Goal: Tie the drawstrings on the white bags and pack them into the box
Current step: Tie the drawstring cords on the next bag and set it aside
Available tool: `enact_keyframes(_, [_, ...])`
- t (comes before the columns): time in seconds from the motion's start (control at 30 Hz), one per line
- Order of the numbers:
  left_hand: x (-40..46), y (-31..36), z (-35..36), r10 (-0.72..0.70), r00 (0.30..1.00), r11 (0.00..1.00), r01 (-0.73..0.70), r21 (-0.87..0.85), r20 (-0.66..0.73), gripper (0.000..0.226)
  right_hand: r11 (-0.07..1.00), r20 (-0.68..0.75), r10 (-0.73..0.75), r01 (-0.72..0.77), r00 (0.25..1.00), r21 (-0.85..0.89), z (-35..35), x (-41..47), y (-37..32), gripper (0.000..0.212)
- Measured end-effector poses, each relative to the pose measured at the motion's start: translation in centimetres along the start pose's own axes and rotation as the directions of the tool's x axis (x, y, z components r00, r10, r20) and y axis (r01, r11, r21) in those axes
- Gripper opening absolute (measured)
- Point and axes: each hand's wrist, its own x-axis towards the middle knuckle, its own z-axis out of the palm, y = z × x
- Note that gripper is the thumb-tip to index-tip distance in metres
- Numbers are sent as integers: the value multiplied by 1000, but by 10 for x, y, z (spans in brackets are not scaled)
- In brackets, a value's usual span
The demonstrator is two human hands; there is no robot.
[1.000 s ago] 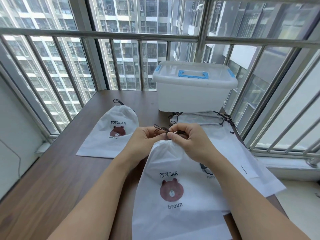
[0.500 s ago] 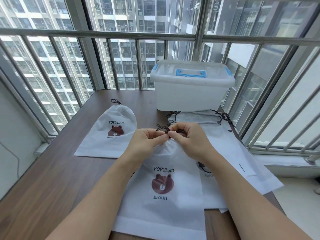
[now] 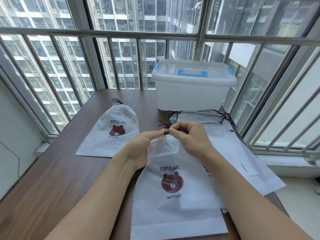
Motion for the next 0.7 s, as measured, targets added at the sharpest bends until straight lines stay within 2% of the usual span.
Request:
enact_keyframes(0.07, [0,-1,2,25,1000,998,-25,66,-9,25,999,11,-21,22,1000,-46,-1,-1,-1,15])
enact_keyframes(0.17, [7,-6,0,162,983,950,-131,283,-87,25,988,16,-70,71,997,-140,0,-2,0,12])
enact_keyframes(0.23, [10,-8,1,243,965,921,-197,337,-101,13,963,-10,-135,129,991,-235,0,-2,1,13])
enact_keyframes(0.3, [11,-8,-1,330,928,894,-248,373,-175,6,936,-15,-180,166,984,-311,-2,-3,1,13])
enact_keyframes(0.37, [9,-6,-1,387,897,865,-274,420,-213,10,917,6,-204,194,979,-347,-4,-4,0,12])
enact_keyframes(0.5, [6,-5,1,410,882,810,-235,537,-232,11,914,20,-201,195,979,-355,-4,-5,-1,13])
enact_keyframes(0.6, [3,-1,1,423,869,819,-245,518,-258,9,922,20,-175,171,984,-348,-5,-5,-3,15])
enact_keyframes(0.7, [1,5,-5,385,895,851,-248,463,-227,13,943,1,-139,133,990,-304,-8,-3,-1,18])
